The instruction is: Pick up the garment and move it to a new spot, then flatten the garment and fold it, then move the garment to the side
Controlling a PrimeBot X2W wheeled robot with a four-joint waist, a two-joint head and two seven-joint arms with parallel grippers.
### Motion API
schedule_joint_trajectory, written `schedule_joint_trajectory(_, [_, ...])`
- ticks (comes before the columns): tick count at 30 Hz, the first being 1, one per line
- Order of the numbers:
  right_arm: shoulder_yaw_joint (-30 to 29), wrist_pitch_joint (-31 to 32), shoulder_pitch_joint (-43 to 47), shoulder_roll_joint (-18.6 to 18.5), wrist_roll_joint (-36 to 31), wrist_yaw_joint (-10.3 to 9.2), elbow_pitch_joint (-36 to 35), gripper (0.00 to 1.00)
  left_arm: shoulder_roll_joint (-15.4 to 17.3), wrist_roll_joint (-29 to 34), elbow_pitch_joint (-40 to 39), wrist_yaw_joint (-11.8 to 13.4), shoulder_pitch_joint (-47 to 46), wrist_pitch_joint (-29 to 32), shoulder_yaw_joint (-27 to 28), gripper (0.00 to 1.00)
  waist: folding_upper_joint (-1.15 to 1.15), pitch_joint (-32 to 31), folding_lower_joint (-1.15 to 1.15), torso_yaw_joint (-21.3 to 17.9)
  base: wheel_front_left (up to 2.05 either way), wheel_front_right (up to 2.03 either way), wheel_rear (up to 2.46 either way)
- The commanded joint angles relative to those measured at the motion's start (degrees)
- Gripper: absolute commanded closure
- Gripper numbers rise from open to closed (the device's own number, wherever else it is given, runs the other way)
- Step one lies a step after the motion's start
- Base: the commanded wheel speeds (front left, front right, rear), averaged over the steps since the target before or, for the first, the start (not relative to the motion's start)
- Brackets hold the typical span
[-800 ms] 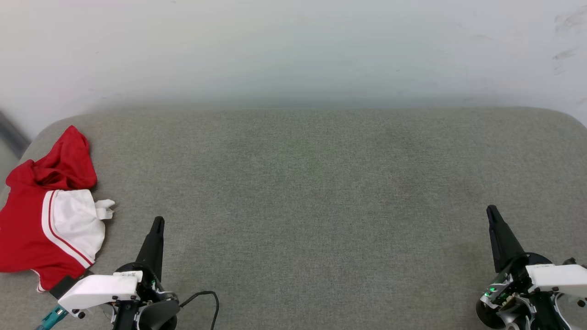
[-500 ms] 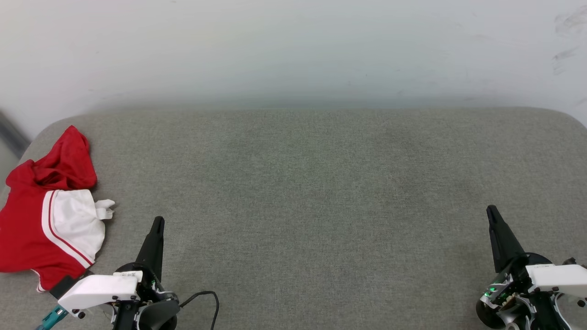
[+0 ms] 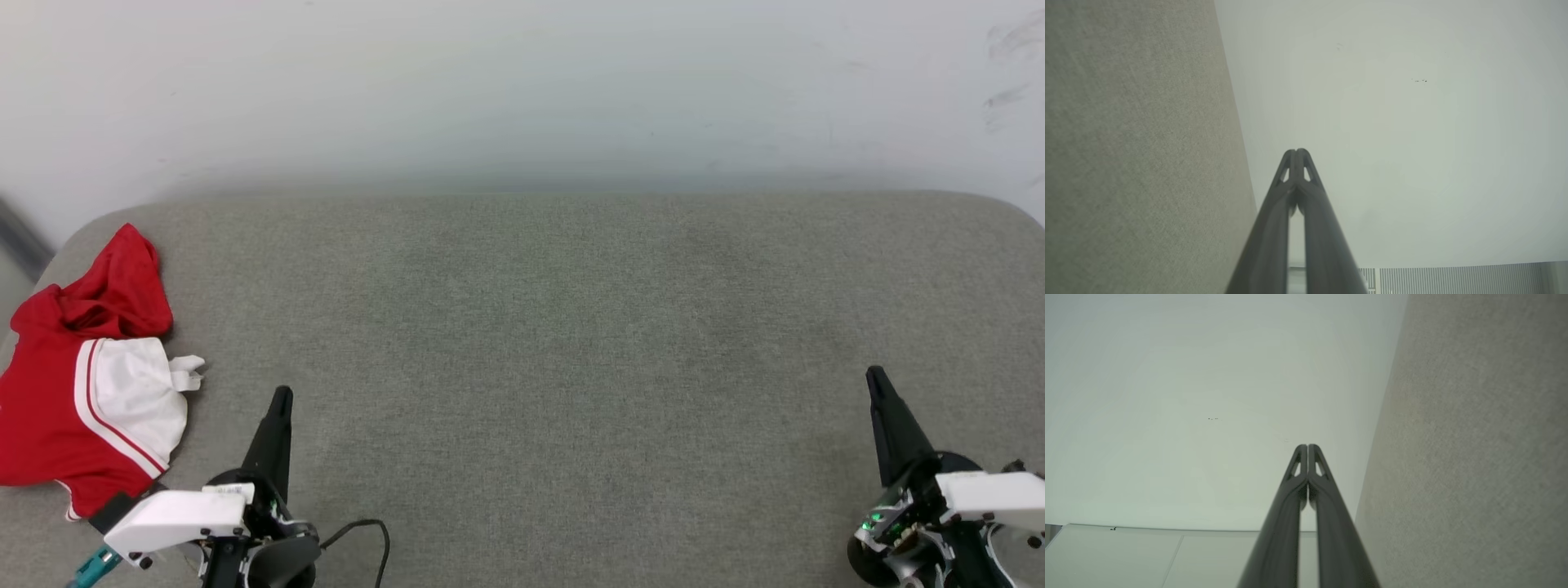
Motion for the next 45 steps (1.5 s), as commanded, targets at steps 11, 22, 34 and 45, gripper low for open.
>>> schedule_joint_trajectory(11, [1.37, -2.3, 1.06, 0.02, -0.85, 0.0, -1.2, 0.0, -0.05, -0.45, -1.07, 0.03, 0.09, -2.41, -2.79, 0.0, 0.0, 0.06, 0.0, -0.06, 0.0, 0.0, 0.0])
schedule_joint_trajectory(22, [2.22, -5.25, 1.44, 0.04, -2.39, 0.0, -4.87, 0.0, -0.02, 2.95, -5.36, 0.04, -0.08, -5.34, -5.22, 0.0, 0.0, 0.17, 0.0, -0.01, 0.0, 0.0, 0.0])
schedule_joint_trajectory(34, [3.18, -8.04, 2.28, -0.99, -16.23, 0.0, -9.1, 0.0, 0.0, 14.49, -7.39, 0.04, -0.37, -8.11, -8.04, 0.0, 0.0, 0.13, 0.0, -0.05, 0.0, 0.0, 0.0])
schedule_joint_trajectory(45, [4.21, -10.32, 3.14, -1.03, -36.85, 0.0, -10.84, 0.0, 0.02, 30.56, -7.16, 0.04, -0.78, -10.39, -9.68, 0.0, 0.0, 0.1, 0.0, -0.19, 0.0, 0.0, 0.0])
